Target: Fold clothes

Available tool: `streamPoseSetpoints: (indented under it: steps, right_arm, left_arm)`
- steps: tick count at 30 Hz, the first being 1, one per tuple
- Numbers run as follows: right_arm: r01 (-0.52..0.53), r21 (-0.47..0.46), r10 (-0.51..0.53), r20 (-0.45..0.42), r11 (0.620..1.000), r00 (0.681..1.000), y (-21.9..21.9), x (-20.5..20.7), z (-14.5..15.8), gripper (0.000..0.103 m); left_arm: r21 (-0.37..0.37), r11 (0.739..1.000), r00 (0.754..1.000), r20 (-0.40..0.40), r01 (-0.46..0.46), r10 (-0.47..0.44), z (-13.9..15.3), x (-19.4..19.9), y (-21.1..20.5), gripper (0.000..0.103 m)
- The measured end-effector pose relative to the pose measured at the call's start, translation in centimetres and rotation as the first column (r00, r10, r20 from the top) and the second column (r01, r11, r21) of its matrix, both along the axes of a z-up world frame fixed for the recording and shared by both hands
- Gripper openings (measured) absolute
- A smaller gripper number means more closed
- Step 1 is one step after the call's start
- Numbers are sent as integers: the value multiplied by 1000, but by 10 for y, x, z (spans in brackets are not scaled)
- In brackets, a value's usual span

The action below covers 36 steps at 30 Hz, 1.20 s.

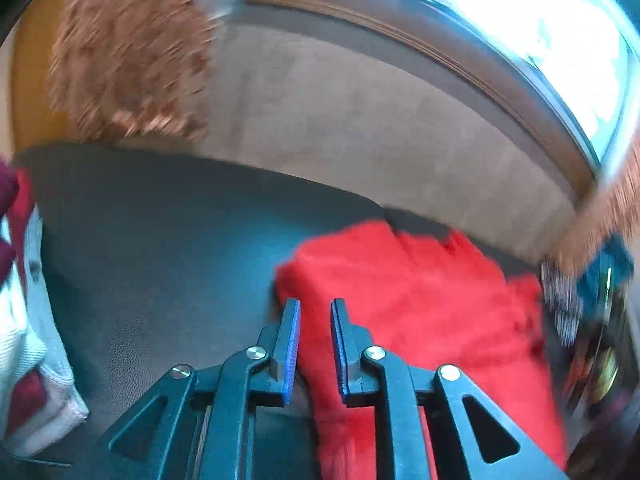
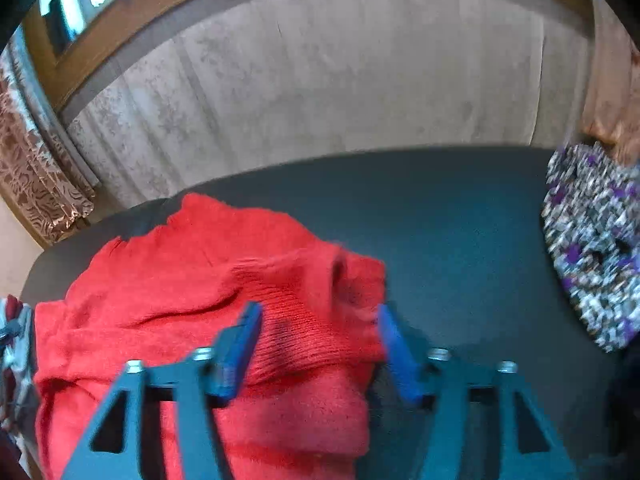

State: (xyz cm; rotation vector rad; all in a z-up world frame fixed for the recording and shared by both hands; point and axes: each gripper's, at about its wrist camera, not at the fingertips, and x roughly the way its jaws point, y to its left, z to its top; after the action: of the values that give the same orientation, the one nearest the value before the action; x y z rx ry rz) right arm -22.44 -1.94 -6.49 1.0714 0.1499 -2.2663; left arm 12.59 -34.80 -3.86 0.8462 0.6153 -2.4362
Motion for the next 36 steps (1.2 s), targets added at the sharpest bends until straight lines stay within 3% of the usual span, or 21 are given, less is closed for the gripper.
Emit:
streamPoseSetpoints:
  steps: [2, 4, 7, 10, 12, 14, 16, 18, 21, 23, 25, 29, 32, 34, 36]
  right_arm:
    - [-3, 11, 4, -61, 1000, 998, 4, 15, 14, 67]
    - [-13, -8, 12, -94, 1000, 995, 9, 30, 26, 77]
    - [-95, -67, 90, -75, 993, 993, 8, 58, 31, 87]
    - [-170, -61, 169, -28, 984, 985, -2, 87, 16, 87]
    - [-208, -61, 209, 6, 976, 978, -9, 102, 4, 87]
    - [-229, -77, 233, 46, 970, 971, -17, 114, -9, 87]
    - [-239, -91, 246, 74, 967, 966, -26, 120, -20, 87]
    - [-236, -95, 245, 102, 967, 964, -33, 129, -37, 89]
    - [-243, -87, 250, 86, 966, 964, -39, 133, -41, 94]
    - [-247, -95, 256, 91, 964, 962, -39, 133, -43, 95]
    - [-257, -96, 266, 90, 962, 960, -39, 133, -43, 99]
    - [-282, -47, 285, 73, 958, 956, -47, 136, -47, 103]
    - [-287, -4, 287, 53, 958, 956, -50, 140, -49, 103]
    - [-288, -4, 287, 52, 958, 956, -49, 139, -49, 103]
    - [-287, -32, 288, 64, 957, 955, -45, 136, -48, 103]
  left_arm:
    - [-61, 996, 996, 68, 67, -63, -7, -3, 16, 20]
    - [-76, 990, 986, 122, 119, -110, -16, -7, 24, 20]
    - [-77, 979, 976, 130, 187, -176, -20, -5, 38, 25]
    - [-123, 966, 967, 144, 229, -211, -17, -4, 52, 29]
    - [-181, 956, 961, 197, 232, -196, -19, -9, 58, 33]
    - [-260, 943, 945, 303, 207, -123, -29, -21, 56, 33]
    - [-248, 949, 934, 342, 195, -103, -38, -29, 48, 32]
    - [-235, 960, 942, 329, 152, -69, -41, -32, 41, 16]
    - [-254, 967, 961, 275, 31, 41, -31, -22, 30, 6]
    - [-230, 969, 973, 191, -86, 132, -16, -3, 17, 6]
    - [-179, 972, 968, 170, -154, 185, -17, 15, 4, 8]
    - [-130, 970, 925, 300, -204, 234, -48, 30, -14, 6]
    - [-62, 984, 958, 227, -166, 176, -47, 52, -7, 8]
    - [-46, 983, 967, 178, -176, 182, -39, 63, -5, 10]
    - [-40, 982, 975, 125, -182, 186, -30, 67, -3, 19]
